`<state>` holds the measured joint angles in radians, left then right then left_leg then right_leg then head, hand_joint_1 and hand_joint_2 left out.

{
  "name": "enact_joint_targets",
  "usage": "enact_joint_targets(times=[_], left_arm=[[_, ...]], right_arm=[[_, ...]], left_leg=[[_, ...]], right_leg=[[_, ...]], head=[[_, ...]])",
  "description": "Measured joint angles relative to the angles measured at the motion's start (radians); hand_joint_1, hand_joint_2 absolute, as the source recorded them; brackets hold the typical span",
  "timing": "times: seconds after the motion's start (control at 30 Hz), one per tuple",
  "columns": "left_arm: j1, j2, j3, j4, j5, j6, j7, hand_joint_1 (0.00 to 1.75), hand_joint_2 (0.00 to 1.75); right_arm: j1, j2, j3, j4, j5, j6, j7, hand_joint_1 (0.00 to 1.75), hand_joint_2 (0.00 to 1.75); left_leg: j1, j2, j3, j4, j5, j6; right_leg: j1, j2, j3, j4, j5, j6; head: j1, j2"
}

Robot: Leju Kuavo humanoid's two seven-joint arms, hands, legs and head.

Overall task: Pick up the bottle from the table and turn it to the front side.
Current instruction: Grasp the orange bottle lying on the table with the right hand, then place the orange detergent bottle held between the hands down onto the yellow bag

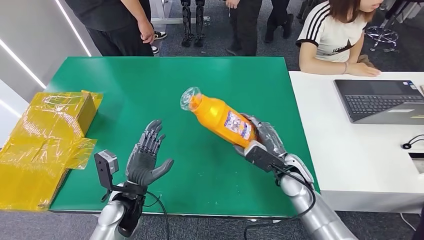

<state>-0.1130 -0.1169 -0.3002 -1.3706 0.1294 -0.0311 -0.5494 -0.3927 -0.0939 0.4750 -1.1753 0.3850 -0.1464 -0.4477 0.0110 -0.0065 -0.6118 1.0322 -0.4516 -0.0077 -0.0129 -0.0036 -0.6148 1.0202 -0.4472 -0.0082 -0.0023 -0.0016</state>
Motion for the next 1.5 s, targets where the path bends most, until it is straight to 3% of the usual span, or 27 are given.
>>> enact_joint_targets(times=[0.17,0.43,0.63,0.77,0.9,1.03,1.23,1.5], left_arm=[[0.022,0.012,0.013,-0.016,-0.005,0.025,-0.006,0.0,1.75],[0.011,0.016,0.014,-0.023,-0.009,0.003,-0.003,0.0,1.75],[-0.103,-0.014,-0.008,-0.022,0.042,-0.092,0.044,0.0,1.75],[-0.207,-0.048,-0.034,-0.02,0.091,-0.122,0.092,0.0,1.75],[-0.273,-0.069,-0.053,-0.019,0.112,-0.131,0.111,0.0,1.75],[-0.308,-0.071,-0.062,-0.01,0.106,-0.115,0.105,0.0,1.75],[-0.349,-0.062,-0.06,0.034,-0.02,0.013,0.063,0.0,1.75],[-0.393,-0.036,-0.033,0.131,-0.081,0.008,0.058,0.0,1.75]], right_arm=[[0.139,0.019,-0.072,-0.21,-0.061,-0.081,-0.051,1.75,1.75],[0.187,0.036,-0.102,-0.292,-0.151,-0.067,-0.087,1.75,1.75],[0.077,0.122,-0.062,-0.102,-0.196,-0.053,-0.142,1.75,1.75],[-0.025,0.202,-0.019,0.031,-0.213,-0.057,-0.126,1.75,1.75],[-0.085,0.25,0.017,0.102,-0.205,-0.058,-0.098,1.75,1.75],[-0.109,0.271,0.043,0.133,-0.186,-0.055,-0.091,1.75,1.75],[-0.123,0.276,0.07,0.144,-0.136,-0.08,-0.074,1.75,1.75],[-0.125,0.265,0.074,0.169,-0.121,-0.088,-0.055,1.75,1.75]], left_leg=[[0.0,0.001,0.0,0.0,0.0,0.0],[0.0,0.001,0.0,0.0,0.0,0.0],[0.0,0.002,0.0,0.0,0.004,0.0],[0.0,0.002,0.0,0.0,0.005,-0.001],[0.0,0.002,0.0,0.0,0.005,-0.001],[0.0,0.002,0.0,0.0,0.005,-0.001],[0.0,0.002,0.0,0.0,0.005,-0.001],[0.0,0.002,0.0,0.0,0.005,-0.001]], right_leg=[[0.0,0.001,0.0,0.0,0.0,0.0],[0.0,0.001,0.0,0.0,0.001,0.0],[0.0,0.002,-0.001,0.001,0.003,-0.001],[0.0,0.002,-0.001,0.001,0.004,-0.002],[0.0,0.002,-0.001,0.001,0.004,-0.002],[0.0,0.002,-0.001,0.001,0.004,-0.002],[0.0,0.002,-0.001,0.001,0.004,-0.002],[0.0,0.002,-0.001,0.001,0.005,-0.002]], head=[[0.0,0.0],[0.0,0.0],[0.0,0.0],[0.0,0.0],[0.0,0.0],[0.0,0.0],[0.0,0.0],[0.0,0.0]])
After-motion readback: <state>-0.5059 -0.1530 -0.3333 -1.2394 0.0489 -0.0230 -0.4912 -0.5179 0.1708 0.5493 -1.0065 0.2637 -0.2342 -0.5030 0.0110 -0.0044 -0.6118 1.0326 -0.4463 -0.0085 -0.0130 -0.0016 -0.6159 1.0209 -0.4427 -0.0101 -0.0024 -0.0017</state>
